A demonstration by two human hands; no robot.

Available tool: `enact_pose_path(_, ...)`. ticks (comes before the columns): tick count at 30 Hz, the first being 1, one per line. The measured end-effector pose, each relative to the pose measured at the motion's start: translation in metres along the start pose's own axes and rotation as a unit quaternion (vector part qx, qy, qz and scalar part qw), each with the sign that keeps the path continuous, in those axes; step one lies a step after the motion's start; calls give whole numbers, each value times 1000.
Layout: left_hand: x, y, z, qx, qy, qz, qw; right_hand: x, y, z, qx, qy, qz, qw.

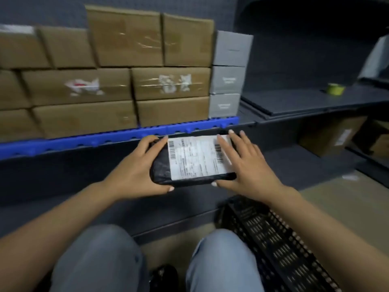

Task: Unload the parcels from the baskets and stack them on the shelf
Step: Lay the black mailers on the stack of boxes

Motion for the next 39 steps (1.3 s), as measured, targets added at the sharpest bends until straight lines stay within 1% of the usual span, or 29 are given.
enact_pose_path(4, 22, 61, 64, -37, -25, 53, 998, 57, -23, 1, 31, -92, 37, 995)
enact_pose_path(6, 27, 88, 92, -55, -38, 76, 995, 89, -31, 8, 41, -133, 75, 987)
enact_pose_path(8, 29, 113, 121, -85, -49, 100, 990, 123, -38, 18, 26, -161, 122, 979)
enact_pose_path(10, 29, 134, 150, -142, -51, 114, 982, 155, -44, 33, -5, -200, 163, 966)
enact_pose_path(13, 22, 152, 195, -243, -61, 147, 957, 201, -54, 55, -33, -267, 191, 944)
enact_pose_path(15, 19, 158, 224, -275, -92, 171, 942, 230, -59, 68, -44, -317, 202, 925)
enact_pose_path(18, 21, 168, 264, -288, -129, 200, 928, 268, -66, 84, -61, -366, 225, 901)
enact_pose_path(21, 29, 178, 294, -303, -147, 221, 915, 300, -81, 96, -77, -381, 247, 888)
enact_pose_path(24, 44, 183, 319, -328, -180, 224, 900, 332, -103, 104, -73, -393, 257, 880)
enact_pose_path(27, 67, 181, 343, -333, -221, 215, 891, 363, -127, 115, -75, -394, 255, 880)
enact_pose_path(29, 86, 178, 358, -331, -246, 203, 888, 383, -143, 121, -76, -377, 253, 888)
enact_pose_path(31, 107, 174, 371, -325, -265, 198, 886, 402, -159, 125, -62, -356, 252, 898)
enact_pose_path(35, 153, 164, 384, -317, -258, 221, 885, 438, -196, 130, -36, -341, 237, 909)
enact_pose_path(39, 185, 149, 388, -333, -254, 263, 869, 468, -224, 125, -22, -358, 218, 908)
Point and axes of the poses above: each hand's wrist, its own y-axis away from the middle knuckle, its own z-axis out of the back of the hand, x = y × z, the point moved 2 cm from there along -y, towards the middle knuckle, and after that the axes turned 15 degrees about -z, right-handed, at the moved point
